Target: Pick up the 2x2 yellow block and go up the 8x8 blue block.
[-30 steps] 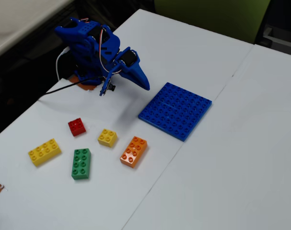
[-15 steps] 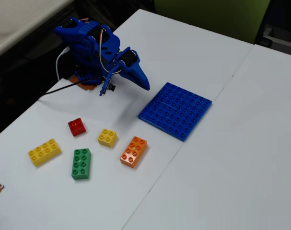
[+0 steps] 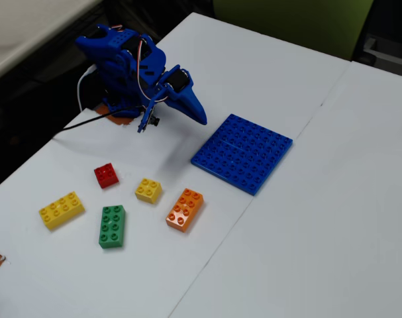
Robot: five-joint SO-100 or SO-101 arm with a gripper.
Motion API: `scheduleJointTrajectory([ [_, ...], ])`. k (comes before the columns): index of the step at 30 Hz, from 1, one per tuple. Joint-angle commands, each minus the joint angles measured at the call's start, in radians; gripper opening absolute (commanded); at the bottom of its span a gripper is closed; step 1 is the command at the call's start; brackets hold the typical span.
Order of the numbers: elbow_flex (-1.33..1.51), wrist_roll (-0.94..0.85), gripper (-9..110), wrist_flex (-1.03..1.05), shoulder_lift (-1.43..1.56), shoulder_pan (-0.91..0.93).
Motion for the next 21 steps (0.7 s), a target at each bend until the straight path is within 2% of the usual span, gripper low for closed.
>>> scheduleJointTrajectory([
  [1,0.043,-0.002,0,0.002,0.041,-0.002],
  [15,0.043,-0.005,2,0.002,0.041,0.012],
  [21,0.029,-0.032,0,-0.054,0.038,0.009],
])
